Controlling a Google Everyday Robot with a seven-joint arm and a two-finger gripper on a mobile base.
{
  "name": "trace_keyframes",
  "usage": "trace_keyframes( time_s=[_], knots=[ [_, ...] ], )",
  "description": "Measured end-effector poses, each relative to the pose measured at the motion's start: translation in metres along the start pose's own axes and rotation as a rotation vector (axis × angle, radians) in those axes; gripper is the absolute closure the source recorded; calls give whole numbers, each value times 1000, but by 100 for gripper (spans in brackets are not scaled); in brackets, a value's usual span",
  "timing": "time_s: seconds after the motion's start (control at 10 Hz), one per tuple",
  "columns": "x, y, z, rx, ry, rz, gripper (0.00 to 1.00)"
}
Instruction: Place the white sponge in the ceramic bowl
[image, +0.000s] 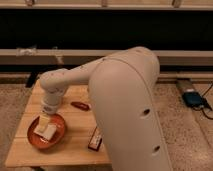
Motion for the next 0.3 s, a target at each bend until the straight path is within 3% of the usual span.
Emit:
trace_keyframes(
  time_s=[0.3],
  knots=[
    [-3, 2, 1, -2, -2, -4, 20]
  ],
)
